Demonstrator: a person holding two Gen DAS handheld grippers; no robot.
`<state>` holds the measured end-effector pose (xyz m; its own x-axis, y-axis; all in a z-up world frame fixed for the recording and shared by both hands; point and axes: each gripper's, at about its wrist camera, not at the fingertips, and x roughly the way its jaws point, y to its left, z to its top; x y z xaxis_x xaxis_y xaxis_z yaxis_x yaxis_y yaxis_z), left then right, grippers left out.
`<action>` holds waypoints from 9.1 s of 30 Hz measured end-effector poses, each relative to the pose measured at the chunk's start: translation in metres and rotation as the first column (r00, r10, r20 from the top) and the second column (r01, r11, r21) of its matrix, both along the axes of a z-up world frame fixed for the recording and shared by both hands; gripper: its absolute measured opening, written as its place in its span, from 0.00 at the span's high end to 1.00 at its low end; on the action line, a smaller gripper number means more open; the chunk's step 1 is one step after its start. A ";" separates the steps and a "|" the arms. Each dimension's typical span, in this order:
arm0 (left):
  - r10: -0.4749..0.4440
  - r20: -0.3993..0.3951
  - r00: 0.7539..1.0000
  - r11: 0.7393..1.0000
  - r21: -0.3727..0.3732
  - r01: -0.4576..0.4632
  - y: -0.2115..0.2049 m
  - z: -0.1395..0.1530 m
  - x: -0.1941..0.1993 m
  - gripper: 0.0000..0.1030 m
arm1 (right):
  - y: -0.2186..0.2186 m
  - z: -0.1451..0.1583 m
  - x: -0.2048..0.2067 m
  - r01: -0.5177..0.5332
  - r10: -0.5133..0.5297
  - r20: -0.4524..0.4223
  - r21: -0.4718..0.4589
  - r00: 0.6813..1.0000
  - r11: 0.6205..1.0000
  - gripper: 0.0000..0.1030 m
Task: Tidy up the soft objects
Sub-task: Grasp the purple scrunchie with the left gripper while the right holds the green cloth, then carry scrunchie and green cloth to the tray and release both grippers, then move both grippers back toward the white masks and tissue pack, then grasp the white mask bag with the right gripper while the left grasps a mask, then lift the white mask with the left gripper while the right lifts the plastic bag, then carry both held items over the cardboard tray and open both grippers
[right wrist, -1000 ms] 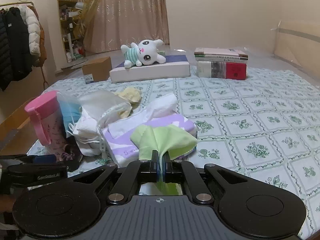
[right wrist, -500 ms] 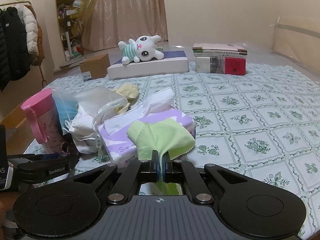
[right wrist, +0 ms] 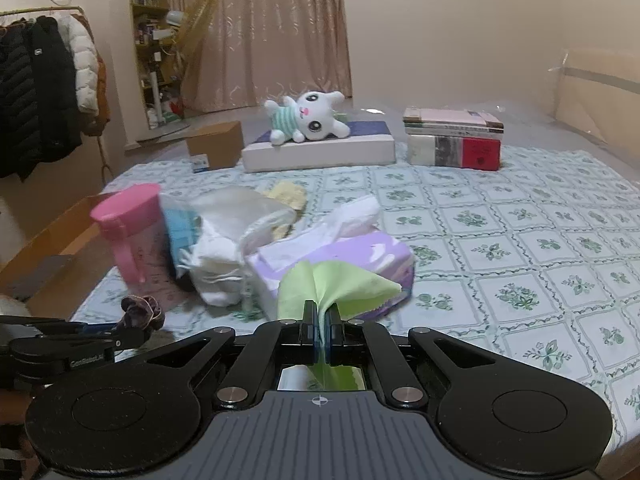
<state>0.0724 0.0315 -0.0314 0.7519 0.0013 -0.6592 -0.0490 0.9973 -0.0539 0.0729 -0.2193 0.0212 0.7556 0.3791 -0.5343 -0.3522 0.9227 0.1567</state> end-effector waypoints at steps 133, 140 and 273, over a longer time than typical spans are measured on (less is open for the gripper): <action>0.051 0.092 0.994 0.999 0.014 -0.052 0.038 0.069 -0.027 0.18 | 0.052 0.013 0.040 -0.109 0.109 0.014 -0.008 0.994 0.994 0.39; 0.017 0.082 0.996 1.000 0.019 -0.018 0.017 0.057 -0.003 0.18 | 0.053 0.008 0.083 -0.164 0.166 0.024 -0.067 0.986 0.984 0.39; -0.258 0.022 0.966 0.964 0.067 0.256 -0.055 0.048 -0.009 0.90 | -0.018 0.026 0.004 0.000 0.004 -0.029 0.119 1.000 0.993 0.95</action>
